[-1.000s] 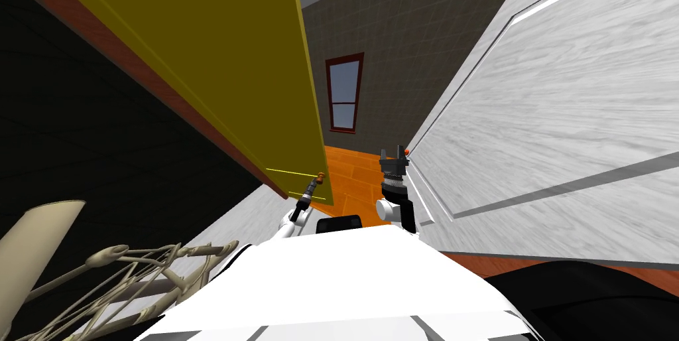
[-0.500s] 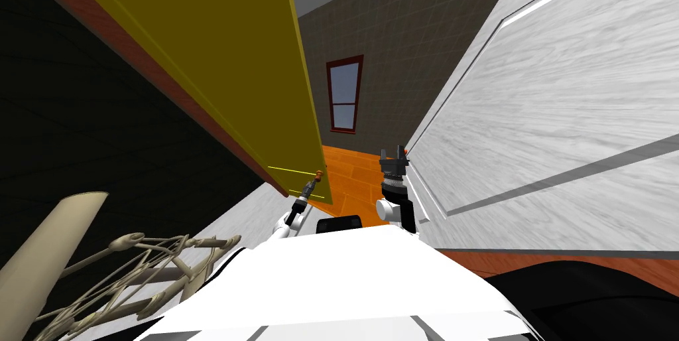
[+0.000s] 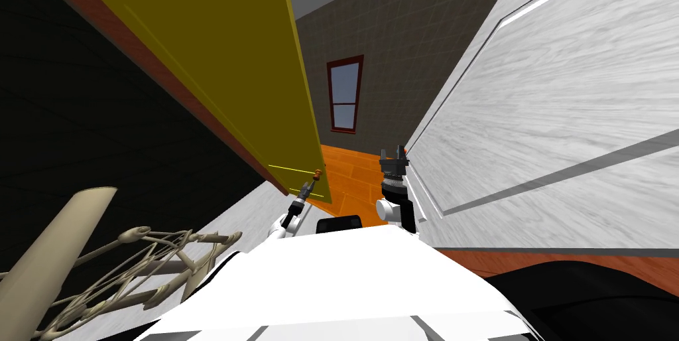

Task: Push the door open

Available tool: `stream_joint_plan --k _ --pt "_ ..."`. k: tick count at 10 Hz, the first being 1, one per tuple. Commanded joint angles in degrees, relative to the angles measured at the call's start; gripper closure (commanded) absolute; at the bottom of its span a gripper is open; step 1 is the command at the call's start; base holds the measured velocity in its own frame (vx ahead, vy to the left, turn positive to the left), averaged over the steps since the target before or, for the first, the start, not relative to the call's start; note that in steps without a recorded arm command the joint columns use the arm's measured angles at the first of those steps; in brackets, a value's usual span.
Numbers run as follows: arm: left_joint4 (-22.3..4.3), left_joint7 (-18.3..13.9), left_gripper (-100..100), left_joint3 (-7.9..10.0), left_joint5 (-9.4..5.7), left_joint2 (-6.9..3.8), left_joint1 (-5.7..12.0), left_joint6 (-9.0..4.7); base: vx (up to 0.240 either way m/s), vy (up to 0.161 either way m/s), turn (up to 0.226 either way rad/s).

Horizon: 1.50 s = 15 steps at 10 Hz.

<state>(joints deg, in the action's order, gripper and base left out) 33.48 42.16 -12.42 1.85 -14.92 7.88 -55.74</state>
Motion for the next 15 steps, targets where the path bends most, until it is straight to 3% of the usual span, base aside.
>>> stream_joint_plan --k 1,4,11,15 --pt "-0.40 2.86 -100 0.10 0.69 -0.96 -0.31 -0.71 -0.042 -0.058 0.043" --pt "-0.56 6.20 -100 0.16 1.15 -1.60 -0.59 -1.19 -0.026 -0.035 0.021" --pt "-1.44 17.34 -100 0.51 3.59 -4.96 -2.11 -3.67 -0.037 -0.044 0.033" --pt "-1.87 21.75 -100 0.68 4.76 -6.58 -2.85 -4.88 -0.033 -0.045 0.026"
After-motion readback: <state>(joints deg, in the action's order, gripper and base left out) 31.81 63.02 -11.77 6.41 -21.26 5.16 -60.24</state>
